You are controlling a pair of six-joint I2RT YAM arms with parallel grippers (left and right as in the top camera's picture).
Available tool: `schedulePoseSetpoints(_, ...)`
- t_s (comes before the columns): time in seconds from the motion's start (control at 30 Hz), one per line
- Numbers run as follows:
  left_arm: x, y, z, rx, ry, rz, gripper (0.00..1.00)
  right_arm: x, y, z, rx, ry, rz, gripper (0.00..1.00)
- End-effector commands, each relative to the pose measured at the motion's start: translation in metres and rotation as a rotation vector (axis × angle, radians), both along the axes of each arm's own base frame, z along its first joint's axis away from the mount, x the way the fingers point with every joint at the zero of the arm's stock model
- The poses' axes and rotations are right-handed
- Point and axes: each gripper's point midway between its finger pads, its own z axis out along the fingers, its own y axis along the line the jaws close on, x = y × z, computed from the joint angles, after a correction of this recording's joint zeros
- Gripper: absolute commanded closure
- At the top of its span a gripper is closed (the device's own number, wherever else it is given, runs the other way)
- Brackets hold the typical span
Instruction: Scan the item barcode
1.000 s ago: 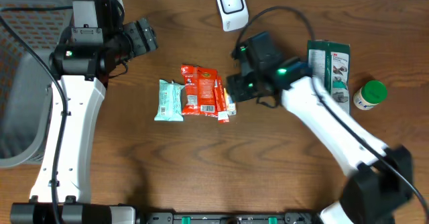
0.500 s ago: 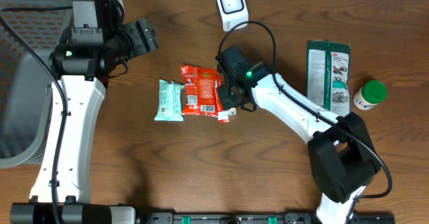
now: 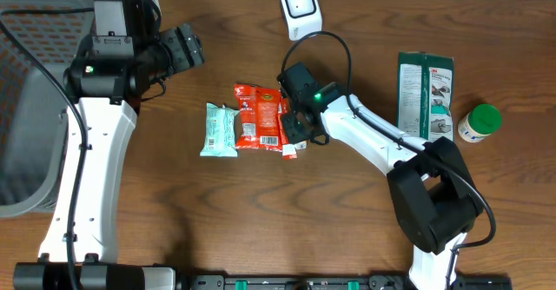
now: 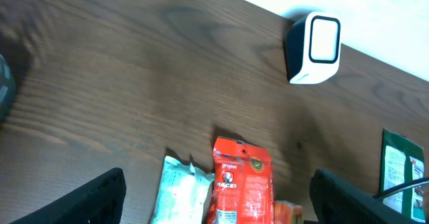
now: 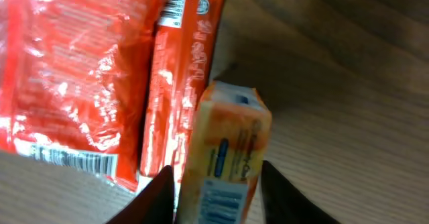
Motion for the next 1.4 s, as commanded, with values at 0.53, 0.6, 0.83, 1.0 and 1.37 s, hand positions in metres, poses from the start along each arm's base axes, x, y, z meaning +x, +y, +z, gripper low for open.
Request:
schedulePoseSetpoints(0.53, 0.0, 0.002, 0.004, 0.006, -0.012, -0.001, 0.12, 0.029, -0.085, 0.052, -0.227, -0.166, -0.099, 0.79)
schedulePoseSetpoints(0.6, -0.001, 0.002, 0.004, 0.007, -0.012, -0.001, 0.12, 0.032, -0.102, 0.053, -0.286, -0.178, -0.131, 0.79)
schedulePoseSetpoints(0.83, 0.0, 0.002, 0.004, 0.007, -0.012, -0.001, 0.12, 0.038, -0.146, 0.049, -0.418, -0.202, -0.211, 0.8)
schedulePoseSetpoints(1.0, 0.0, 0.002, 0.004, 0.007, -0.012, -0.001, 0.12, 0.025, -0.151, 0.025, -0.425, -0.169, -0.214, 0.8)
schedulePoseSetpoints(1.37, 0.0, 0.002, 0.004, 0.007, -0.012, -0.001, 0.12, 0.009, -0.126, -0.001, -0.291, -0.112, -0.164, 0.61)
